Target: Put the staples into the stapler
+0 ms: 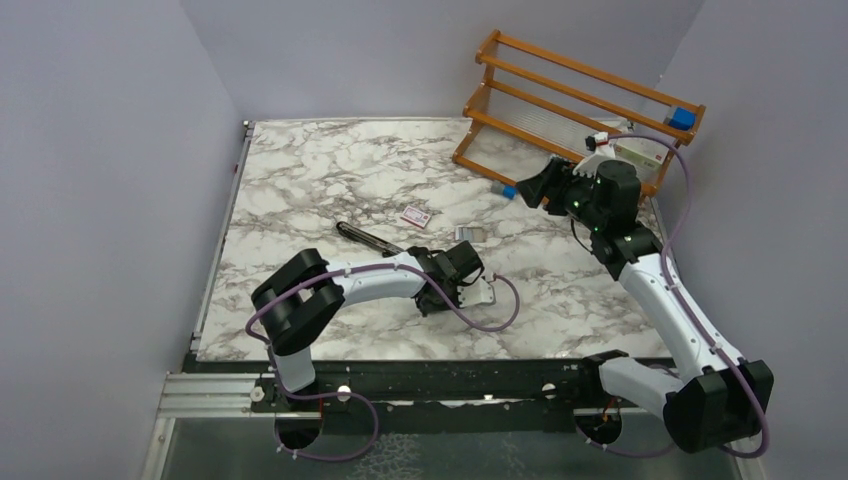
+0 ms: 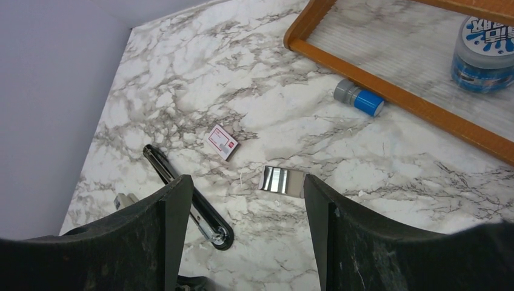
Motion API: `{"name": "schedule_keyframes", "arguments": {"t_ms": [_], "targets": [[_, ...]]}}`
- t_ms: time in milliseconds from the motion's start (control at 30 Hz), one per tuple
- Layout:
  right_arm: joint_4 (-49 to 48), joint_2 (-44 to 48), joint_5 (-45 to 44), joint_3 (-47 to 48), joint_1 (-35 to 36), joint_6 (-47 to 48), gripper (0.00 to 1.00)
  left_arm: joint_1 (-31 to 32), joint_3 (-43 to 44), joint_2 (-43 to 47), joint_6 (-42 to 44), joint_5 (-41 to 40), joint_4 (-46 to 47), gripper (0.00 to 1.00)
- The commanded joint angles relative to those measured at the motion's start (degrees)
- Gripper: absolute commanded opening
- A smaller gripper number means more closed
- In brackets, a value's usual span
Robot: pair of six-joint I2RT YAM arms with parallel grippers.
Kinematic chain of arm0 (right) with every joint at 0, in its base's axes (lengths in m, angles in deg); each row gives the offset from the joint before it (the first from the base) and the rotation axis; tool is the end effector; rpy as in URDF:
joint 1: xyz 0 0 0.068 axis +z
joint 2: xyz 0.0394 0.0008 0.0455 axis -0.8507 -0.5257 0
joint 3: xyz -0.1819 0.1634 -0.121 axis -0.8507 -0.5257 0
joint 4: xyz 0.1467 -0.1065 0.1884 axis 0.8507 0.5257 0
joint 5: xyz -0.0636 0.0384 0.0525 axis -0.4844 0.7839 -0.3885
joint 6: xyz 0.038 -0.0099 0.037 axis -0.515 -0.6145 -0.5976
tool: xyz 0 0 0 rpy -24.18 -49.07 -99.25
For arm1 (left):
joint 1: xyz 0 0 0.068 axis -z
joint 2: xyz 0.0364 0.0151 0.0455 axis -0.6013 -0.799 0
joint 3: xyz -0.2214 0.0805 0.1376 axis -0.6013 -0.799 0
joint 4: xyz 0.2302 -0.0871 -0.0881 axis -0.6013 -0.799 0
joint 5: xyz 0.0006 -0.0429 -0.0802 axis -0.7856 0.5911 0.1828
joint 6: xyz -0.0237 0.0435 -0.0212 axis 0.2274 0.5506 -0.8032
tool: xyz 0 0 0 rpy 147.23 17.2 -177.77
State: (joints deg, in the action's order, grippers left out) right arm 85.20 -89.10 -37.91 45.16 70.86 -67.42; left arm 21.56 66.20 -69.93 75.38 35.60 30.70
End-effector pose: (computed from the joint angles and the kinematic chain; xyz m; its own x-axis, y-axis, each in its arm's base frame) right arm 0.2438 0.0618 0.3349 -0.4222 0.3450 -0.8383 -0.2423 0.8482 0.4711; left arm 0.1737 -0.2842 0.1639 -0.0458 0.9663 -0.2534 0.9888 0.0799 0.1260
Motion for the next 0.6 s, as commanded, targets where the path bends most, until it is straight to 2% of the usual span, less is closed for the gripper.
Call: {"name": "schedule_keyframes", "arguments": {"t_ms": [0, 267, 367, 433, 567], "targets": [[-1.62, -0.75, 2.91, 0.42, -0.1, -0.24, 0.7, 0.1, -0.62, -2.06, 0.34, -1.78, 1.51, 0.12], [-1.7, -1.8, 3.61, 0.9, -0.14, 0.19, 0.7, 0.1, -0.39, -1.29, -0.5, -0.23, 1.45, 0.28], [-1.85, -2.14, 3.93, 0.97, -0.1, 0.18, 0.7, 0.1, -0.23, -0.84, -0.63, 0.05, 1.44, 0.45], [-1.82, -2.34, 4.3, 1.07, -0.1, 0.05, 0.7, 0.1, -0.25, -0.6, -0.68, 0.49, 1.58, 0.5], [-3.04, -1.08, 3.83, 0.17, -0.1, 0.28, 0.7, 0.1, -0.05, 0.61, -0.68, 0.45, 2.57, 0.51]]}}
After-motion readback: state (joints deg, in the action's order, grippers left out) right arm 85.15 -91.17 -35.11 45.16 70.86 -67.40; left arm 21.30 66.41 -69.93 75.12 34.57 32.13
